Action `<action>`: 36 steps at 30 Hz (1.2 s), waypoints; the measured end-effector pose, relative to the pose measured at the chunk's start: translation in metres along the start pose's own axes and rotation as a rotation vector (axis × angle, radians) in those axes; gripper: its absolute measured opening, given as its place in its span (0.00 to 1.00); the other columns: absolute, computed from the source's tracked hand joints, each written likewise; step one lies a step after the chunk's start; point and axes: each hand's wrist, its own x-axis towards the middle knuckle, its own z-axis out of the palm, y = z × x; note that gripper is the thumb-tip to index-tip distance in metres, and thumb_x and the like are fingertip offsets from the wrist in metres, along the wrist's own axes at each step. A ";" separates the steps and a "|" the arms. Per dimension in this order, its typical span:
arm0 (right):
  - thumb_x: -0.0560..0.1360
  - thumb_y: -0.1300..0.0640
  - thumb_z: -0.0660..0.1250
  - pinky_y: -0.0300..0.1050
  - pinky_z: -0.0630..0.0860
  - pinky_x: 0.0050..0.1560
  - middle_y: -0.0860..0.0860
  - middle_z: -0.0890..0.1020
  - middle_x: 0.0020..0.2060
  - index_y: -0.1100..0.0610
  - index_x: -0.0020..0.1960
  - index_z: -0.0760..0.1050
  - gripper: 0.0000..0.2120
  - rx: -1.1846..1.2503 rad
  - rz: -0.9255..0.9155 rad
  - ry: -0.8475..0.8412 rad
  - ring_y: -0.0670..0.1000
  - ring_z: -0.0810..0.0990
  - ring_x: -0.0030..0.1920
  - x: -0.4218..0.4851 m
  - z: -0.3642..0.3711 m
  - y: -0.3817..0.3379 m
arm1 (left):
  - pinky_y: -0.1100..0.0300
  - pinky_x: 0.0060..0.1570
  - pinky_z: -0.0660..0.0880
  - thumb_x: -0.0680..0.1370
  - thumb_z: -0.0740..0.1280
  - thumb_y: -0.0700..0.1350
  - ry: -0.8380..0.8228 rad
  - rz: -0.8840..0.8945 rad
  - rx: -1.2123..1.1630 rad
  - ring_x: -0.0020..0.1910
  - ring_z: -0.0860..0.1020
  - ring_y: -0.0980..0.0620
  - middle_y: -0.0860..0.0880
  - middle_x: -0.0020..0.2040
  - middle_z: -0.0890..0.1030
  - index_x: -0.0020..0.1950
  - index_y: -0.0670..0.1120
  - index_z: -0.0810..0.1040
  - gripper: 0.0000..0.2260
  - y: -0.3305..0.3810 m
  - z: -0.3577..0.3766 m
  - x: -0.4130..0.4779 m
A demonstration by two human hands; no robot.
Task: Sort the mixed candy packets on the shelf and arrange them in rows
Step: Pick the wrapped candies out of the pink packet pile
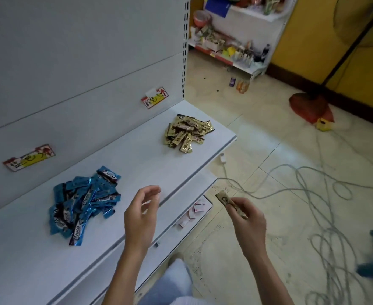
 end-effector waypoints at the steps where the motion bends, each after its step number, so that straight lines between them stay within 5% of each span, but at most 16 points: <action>1: 0.71 0.65 0.70 0.28 0.70 0.38 0.41 0.81 0.34 0.50 0.40 0.79 0.10 0.009 -0.003 0.000 0.39 0.77 0.39 0.016 0.003 -0.003 | 0.74 0.45 0.72 0.78 0.63 0.39 -0.002 0.005 0.004 0.49 0.77 0.64 0.57 0.49 0.80 0.49 0.54 0.77 0.10 0.003 0.007 0.013; 8: 0.72 0.61 0.70 0.27 0.68 0.38 0.47 0.81 0.39 0.54 0.44 0.81 0.03 -0.029 -0.049 -0.032 0.41 0.77 0.40 0.119 0.033 -0.018 | 0.69 0.46 0.71 0.78 0.62 0.40 0.041 -0.003 0.088 0.51 0.77 0.61 0.55 0.49 0.81 0.49 0.53 0.77 0.08 0.018 0.047 0.087; 10: 0.72 0.58 0.70 0.36 0.71 0.44 0.48 0.79 0.42 0.54 0.46 0.81 0.03 -0.111 -0.068 -0.085 0.47 0.76 0.45 0.149 0.044 -0.017 | 0.70 0.44 0.70 0.79 0.62 0.41 0.102 -0.035 0.089 0.51 0.77 0.60 0.55 0.50 0.80 0.49 0.52 0.77 0.07 0.015 0.054 0.099; 12: 0.73 0.57 0.70 0.44 0.71 0.47 0.49 0.77 0.44 0.53 0.48 0.82 0.05 -0.214 -0.083 -0.157 0.50 0.74 0.48 0.181 0.056 -0.016 | 0.69 0.43 0.70 0.78 0.63 0.43 0.186 -0.069 0.059 0.50 0.77 0.61 0.55 0.50 0.80 0.49 0.52 0.78 0.05 0.011 0.063 0.110; 18: 0.75 0.56 0.67 0.40 0.68 0.48 0.51 0.80 0.52 0.55 0.54 0.81 0.09 -0.258 -0.140 -0.490 0.50 0.77 0.51 0.270 0.097 -0.033 | 0.79 0.41 0.67 0.74 0.62 0.52 0.452 -0.098 0.046 0.47 0.74 0.71 0.58 0.50 0.80 0.49 0.50 0.79 0.10 0.011 0.106 0.123; 25: 0.75 0.63 0.63 0.43 0.77 0.50 0.53 0.80 0.53 0.55 0.59 0.78 0.14 -0.235 -0.243 -0.755 0.48 0.79 0.47 0.312 0.113 -0.027 | 0.72 0.47 0.68 0.71 0.63 0.55 0.612 -0.171 0.001 0.53 0.76 0.64 0.59 0.51 0.80 0.48 0.57 0.78 0.09 0.010 0.139 0.117; 30: 0.75 0.63 0.64 0.25 0.71 0.38 0.51 0.81 0.50 0.56 0.55 0.78 0.11 -0.174 -0.272 -0.763 0.38 0.77 0.42 0.321 0.105 -0.023 | 0.77 0.45 0.68 0.77 0.66 0.48 0.699 -0.162 0.016 0.51 0.76 0.67 0.57 0.51 0.81 0.49 0.55 0.77 0.03 0.009 0.146 0.108; 36: 0.75 0.62 0.66 0.24 0.69 0.36 0.46 0.82 0.41 0.55 0.52 0.80 0.08 -0.092 -0.415 -1.025 0.38 0.78 0.38 0.275 0.110 -0.050 | 0.60 0.53 0.73 0.76 0.67 0.45 0.956 -0.160 -0.106 0.53 0.78 0.58 0.58 0.49 0.82 0.49 0.54 0.79 0.05 0.016 0.144 0.068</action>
